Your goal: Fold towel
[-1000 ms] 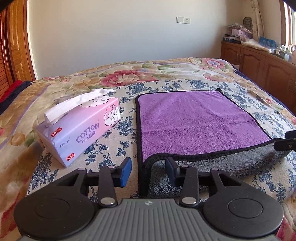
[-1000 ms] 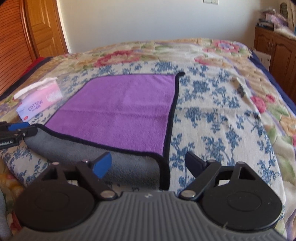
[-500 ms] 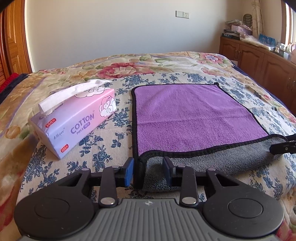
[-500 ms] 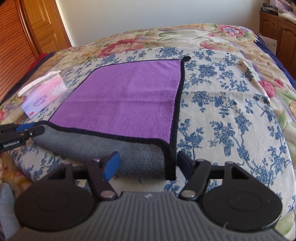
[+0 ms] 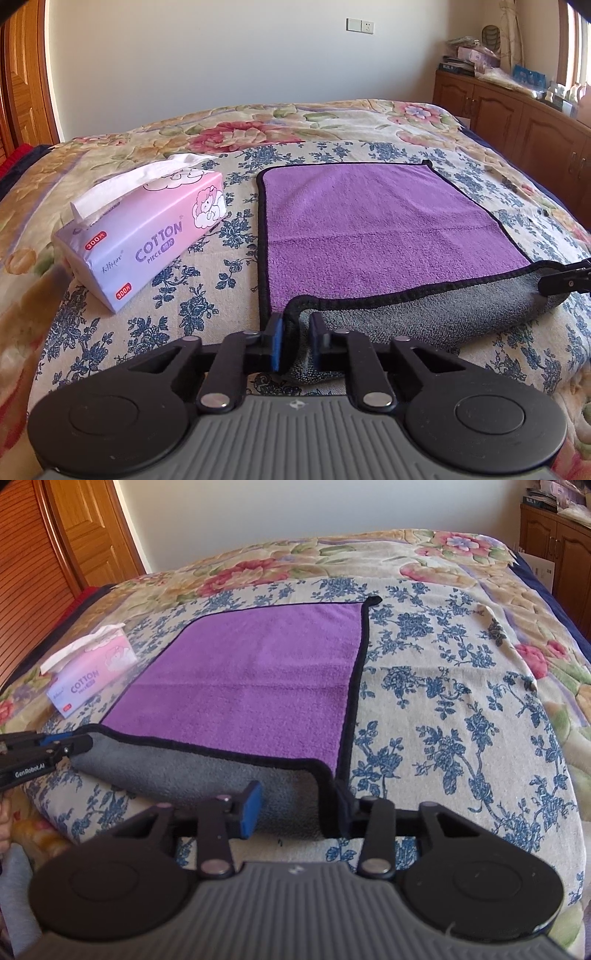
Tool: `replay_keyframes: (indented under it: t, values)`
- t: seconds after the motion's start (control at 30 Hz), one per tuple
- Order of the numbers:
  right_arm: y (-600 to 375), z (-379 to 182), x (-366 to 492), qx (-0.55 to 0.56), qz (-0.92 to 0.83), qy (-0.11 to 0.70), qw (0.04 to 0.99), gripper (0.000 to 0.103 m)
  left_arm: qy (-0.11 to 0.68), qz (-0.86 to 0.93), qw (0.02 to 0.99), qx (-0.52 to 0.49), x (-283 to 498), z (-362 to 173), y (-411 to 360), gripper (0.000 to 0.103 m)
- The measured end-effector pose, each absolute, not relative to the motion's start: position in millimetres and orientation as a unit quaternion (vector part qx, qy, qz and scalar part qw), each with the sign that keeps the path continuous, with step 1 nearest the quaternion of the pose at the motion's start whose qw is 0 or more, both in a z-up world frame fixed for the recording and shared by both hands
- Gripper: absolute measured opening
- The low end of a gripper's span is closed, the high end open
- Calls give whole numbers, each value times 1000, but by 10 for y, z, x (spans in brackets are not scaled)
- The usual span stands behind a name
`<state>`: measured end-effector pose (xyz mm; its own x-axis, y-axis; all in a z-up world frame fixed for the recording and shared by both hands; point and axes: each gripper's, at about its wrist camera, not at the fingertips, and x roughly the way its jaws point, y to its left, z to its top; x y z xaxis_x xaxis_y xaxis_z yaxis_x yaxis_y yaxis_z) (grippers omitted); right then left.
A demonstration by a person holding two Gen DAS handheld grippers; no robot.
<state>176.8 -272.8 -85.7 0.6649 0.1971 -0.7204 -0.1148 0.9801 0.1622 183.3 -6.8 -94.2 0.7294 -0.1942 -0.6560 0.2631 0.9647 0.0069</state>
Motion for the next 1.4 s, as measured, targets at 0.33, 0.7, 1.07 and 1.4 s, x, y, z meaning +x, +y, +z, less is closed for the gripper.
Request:
replay_keyframes:
  t: [0.33, 0.7, 1.07, 1.4]
  values:
    - [-2706, -834, 1758, 39, 92, 396, 913, 19, 347, -126, 928, 48, 1827, -941, -74, 9]
    - [-2722, -794, 1741, 31, 82, 377, 922, 7, 341, -132, 930, 43, 1812, -907, -61, 6]
    - [-2739, -743, 1731, 34, 82, 355, 931, 4, 324, -134, 936, 40, 1794, -819, -70, 6]
    - [-2756, -716, 1731, 35, 80, 340, 936, 4, 303, -135, 943, 34, 1772, -728, -59, 6]
